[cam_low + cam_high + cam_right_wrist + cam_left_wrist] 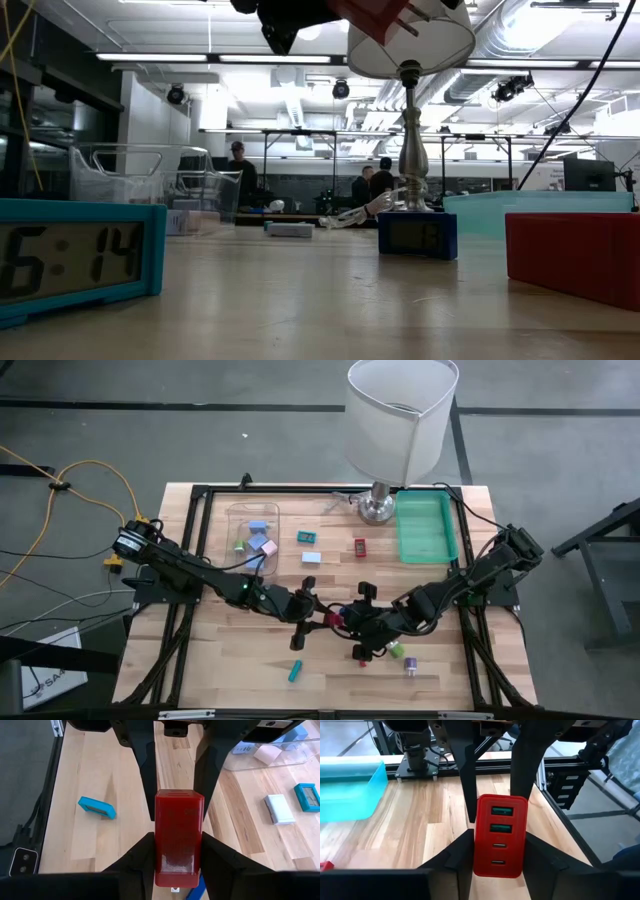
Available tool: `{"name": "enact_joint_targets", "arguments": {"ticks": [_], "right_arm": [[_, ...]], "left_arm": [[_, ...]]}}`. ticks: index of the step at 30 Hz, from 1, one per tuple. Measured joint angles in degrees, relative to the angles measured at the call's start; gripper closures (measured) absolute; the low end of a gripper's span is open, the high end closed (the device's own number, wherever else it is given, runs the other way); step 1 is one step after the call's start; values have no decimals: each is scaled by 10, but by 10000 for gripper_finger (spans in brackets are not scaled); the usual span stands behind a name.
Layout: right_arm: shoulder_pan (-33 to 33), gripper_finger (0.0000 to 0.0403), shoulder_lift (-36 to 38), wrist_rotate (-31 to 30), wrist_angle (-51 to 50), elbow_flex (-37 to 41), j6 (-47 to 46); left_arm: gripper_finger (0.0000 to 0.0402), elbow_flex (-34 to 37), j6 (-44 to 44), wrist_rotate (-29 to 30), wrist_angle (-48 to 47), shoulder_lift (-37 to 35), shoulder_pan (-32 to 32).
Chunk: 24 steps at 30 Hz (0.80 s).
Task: Pick & Place Office items
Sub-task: Put the red charger adapter into the transparent bin
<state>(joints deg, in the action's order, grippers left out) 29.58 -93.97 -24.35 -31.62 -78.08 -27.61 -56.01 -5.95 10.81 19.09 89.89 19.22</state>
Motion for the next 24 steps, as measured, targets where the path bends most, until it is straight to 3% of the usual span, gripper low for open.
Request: {"name": "enact_joint_targets", "arguments": {"ticks": [14, 24], "right_arm": [[0, 283, 0, 4, 2, 0, 2], [1, 246, 0, 6, 4, 0, 6]], "left_arm": [[279, 0, 1, 5, 0, 0, 5], [280, 0, -10, 7, 1, 0, 11]]}}
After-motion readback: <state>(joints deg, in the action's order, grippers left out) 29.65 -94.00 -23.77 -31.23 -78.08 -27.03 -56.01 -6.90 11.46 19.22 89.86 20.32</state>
